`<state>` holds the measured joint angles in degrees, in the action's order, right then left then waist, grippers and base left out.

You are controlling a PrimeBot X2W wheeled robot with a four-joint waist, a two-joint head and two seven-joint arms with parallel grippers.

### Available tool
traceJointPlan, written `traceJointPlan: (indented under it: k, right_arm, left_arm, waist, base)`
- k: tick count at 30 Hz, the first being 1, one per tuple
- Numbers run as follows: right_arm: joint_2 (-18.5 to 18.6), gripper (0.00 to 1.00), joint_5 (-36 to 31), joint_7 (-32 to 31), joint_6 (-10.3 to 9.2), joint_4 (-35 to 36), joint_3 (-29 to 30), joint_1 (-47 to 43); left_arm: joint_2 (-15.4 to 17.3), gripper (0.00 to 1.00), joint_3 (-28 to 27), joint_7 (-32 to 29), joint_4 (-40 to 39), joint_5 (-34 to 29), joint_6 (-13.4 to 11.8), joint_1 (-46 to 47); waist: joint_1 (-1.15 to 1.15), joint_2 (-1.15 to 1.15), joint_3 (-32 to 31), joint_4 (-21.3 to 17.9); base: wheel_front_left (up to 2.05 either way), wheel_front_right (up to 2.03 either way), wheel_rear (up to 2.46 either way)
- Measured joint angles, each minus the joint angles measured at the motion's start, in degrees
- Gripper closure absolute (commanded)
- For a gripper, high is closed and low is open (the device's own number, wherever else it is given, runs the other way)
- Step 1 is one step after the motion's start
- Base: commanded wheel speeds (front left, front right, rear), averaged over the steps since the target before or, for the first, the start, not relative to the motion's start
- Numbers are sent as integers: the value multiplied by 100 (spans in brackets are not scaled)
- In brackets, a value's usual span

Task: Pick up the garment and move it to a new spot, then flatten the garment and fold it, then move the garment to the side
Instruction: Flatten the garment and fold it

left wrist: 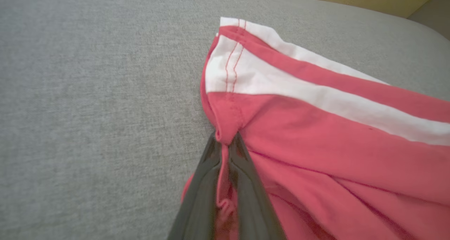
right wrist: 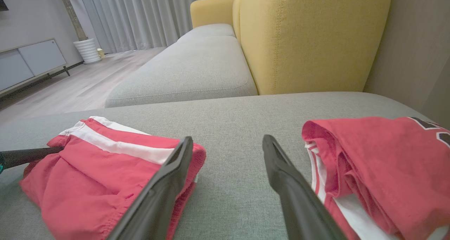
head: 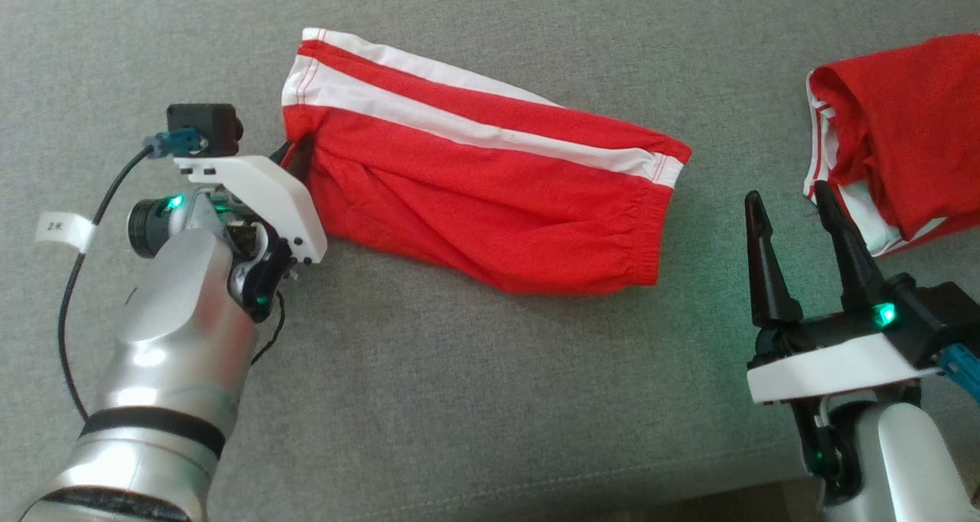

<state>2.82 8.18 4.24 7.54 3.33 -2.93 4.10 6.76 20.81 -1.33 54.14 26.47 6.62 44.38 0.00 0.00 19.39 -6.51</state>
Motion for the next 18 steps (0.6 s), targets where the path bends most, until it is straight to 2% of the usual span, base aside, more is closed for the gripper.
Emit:
traceJointPlan:
  k: [6,10,18]
  right_arm:
    - [-1,0,85,8,0,-24,24,-2]
    - [-2,0,144,-21,0,-45,31,-10]
    - [-4,0,201,-123,0,-105,143,-228]
  left_arm:
    - [-41,100,83,158,154,93,44,23]
    - [-54,100,40,468,109,229,32,-211]
    - [-23,100,-100,902,-633,390,-198,-1311]
  waist:
    - [0,0,-71,78]
    - [0,0,-142,158]
    - [0,0,-417,344]
  base:
    - [0,0,0]
    - [0,0,0]
    - [0,0,0]
